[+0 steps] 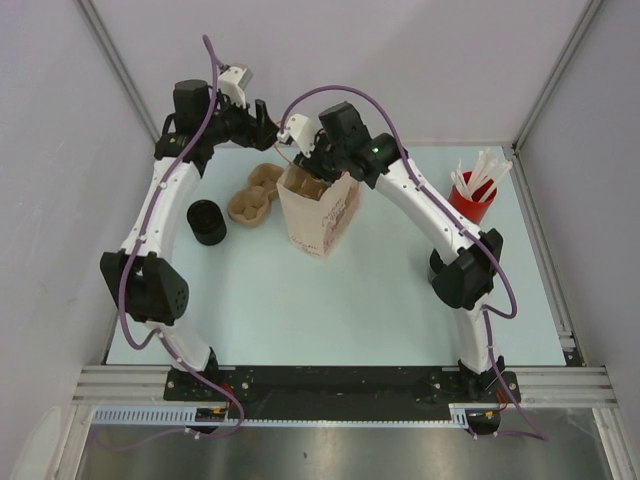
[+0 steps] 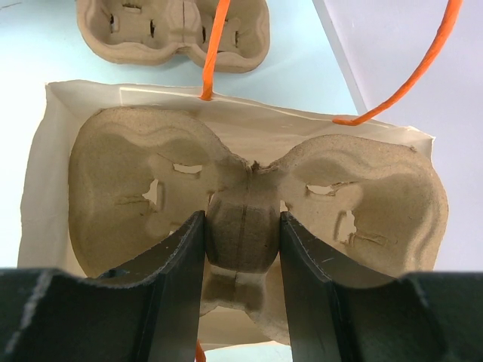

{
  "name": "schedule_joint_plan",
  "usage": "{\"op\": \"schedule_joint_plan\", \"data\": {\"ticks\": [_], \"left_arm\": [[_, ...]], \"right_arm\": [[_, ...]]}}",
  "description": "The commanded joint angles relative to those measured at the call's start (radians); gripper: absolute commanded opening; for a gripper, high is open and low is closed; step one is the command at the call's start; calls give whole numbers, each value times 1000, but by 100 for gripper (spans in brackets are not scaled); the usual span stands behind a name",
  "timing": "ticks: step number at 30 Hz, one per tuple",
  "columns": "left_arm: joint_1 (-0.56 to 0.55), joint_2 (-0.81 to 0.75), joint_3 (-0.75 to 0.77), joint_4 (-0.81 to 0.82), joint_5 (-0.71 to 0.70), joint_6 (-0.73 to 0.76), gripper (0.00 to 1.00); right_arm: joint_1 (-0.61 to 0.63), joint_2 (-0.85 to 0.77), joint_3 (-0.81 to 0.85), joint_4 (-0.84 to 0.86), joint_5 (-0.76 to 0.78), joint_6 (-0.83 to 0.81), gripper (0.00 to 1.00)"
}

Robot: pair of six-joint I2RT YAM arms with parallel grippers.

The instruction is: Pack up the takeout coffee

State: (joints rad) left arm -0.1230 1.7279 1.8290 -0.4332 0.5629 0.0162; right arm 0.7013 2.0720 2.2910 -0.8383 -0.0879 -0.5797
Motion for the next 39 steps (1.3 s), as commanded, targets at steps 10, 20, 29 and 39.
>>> {"op": "schedule_joint_plan", "data": {"ticks": [10, 20, 29, 39], "left_arm": [[5, 59, 47, 60, 75, -71, 18], [-6, 24, -22, 111, 89, -116, 0], [-17, -7, -73, 128, 78, -131, 0], [-20, -14, -86, 128, 54, -131, 0]], "right_arm": [[-6, -58, 50, 48, -27, 75, 41], [6, -86, -2, 107, 25, -8, 42], [14, -30, 21, 48, 16, -58, 41], [10, -36, -51, 79, -27, -46, 41]]}}
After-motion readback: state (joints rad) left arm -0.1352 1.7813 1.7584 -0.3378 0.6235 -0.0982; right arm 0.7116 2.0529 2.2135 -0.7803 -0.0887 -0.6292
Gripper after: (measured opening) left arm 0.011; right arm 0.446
